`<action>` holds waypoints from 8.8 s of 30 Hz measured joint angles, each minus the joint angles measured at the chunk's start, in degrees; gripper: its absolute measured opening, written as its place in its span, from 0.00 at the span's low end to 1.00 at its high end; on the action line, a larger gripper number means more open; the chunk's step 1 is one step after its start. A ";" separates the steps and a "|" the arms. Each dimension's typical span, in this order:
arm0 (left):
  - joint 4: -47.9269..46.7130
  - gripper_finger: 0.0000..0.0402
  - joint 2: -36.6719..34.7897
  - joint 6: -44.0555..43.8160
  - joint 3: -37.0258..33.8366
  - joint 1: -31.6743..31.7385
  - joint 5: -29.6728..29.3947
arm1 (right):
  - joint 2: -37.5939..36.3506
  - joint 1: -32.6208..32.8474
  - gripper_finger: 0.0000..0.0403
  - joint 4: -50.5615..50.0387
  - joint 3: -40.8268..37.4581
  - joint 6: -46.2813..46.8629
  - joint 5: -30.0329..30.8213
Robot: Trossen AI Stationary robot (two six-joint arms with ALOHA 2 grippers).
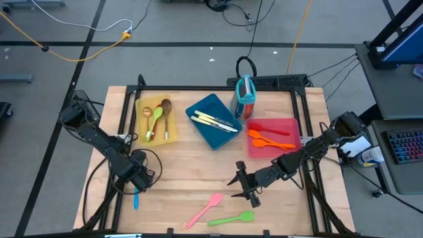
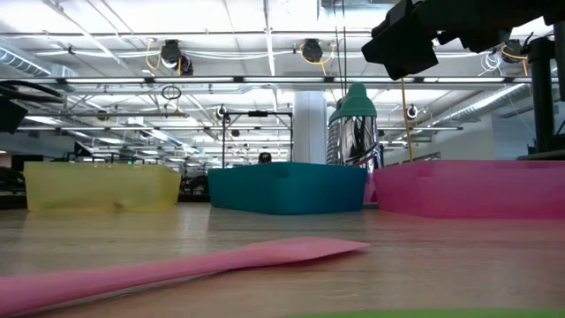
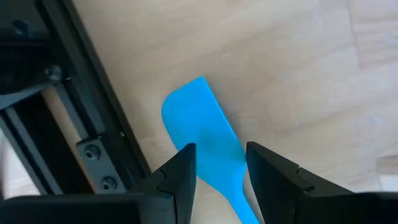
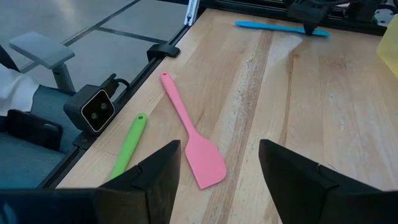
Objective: Pick & Place Kitchen Items
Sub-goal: Put the blue spatula into the pink bin
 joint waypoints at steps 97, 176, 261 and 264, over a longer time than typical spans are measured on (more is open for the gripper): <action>-1.94 0.40 -1.20 -5.94 -0.30 4.32 7.94 | -0.02 0.13 0.52 9.74 -8.11 -11.92 -0.04; 20.06 0.47 -3.54 -25.19 -8.87 -2.55 17.16 | -0.02 0.13 0.52 9.49 -8.11 -11.56 -0.11; 16.47 0.60 1.11 13.50 -2.80 8.91 -9.86 | -0.02 0.11 0.52 10.30 -8.13 -13.73 -0.02; 16.24 0.56 -0.17 13.60 -2.93 8.94 -9.66 | -0.02 0.11 0.52 10.32 -8.13 -13.73 -0.02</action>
